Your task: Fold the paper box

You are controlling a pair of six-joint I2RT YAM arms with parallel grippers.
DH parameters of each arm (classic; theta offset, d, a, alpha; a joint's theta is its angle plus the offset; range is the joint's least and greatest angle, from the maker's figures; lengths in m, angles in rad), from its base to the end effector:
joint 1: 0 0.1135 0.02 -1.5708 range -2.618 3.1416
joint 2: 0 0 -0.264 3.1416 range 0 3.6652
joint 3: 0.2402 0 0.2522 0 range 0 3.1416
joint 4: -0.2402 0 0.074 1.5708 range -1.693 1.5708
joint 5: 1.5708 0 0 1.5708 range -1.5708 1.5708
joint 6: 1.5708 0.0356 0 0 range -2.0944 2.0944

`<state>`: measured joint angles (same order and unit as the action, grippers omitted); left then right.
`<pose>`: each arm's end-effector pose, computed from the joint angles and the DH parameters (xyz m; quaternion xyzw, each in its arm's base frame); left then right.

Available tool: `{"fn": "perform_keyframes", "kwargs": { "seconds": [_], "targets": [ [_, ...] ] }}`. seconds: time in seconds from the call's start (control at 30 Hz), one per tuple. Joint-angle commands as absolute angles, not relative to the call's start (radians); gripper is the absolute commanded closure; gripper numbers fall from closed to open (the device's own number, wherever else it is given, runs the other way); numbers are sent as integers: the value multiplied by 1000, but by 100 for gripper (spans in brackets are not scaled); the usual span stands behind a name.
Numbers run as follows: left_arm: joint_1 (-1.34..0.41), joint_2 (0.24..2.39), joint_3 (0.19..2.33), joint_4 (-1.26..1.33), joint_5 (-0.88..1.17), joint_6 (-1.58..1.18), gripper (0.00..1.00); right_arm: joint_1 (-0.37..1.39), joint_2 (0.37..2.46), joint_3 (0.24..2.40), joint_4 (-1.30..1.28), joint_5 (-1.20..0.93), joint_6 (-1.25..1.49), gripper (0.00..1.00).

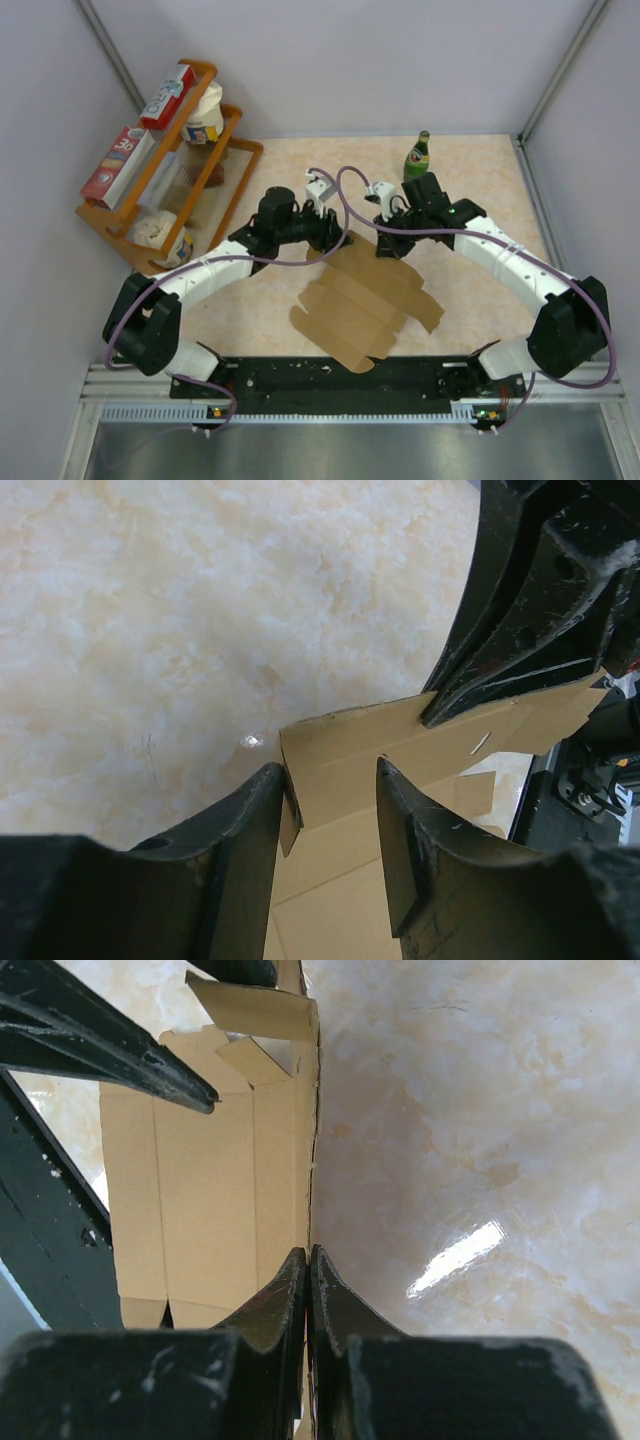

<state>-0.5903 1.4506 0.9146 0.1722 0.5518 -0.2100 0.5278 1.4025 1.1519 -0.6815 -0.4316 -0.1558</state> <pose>0.2613 -0.1976 0.2650 0.3016 0.7487 -0.4193 0.4155 0.2442 0.1596 0.2858 -0.3742 0.8512 0.2565 0.2638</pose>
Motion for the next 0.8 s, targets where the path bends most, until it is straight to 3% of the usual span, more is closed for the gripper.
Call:
{"fn": "perform_keyframes", "kwargs": {
  "seconds": [0.0, 0.77],
  "targets": [
    [-604, 1419, 930, 196, 551, -224, 53, 540, 1413, 1163, -664, -449, -155, 100],
    [-649, 1473, 940, 236, 571, -259, 54, 541, 1408, 1161, -664, -460, -153, 100]
  ]
}}
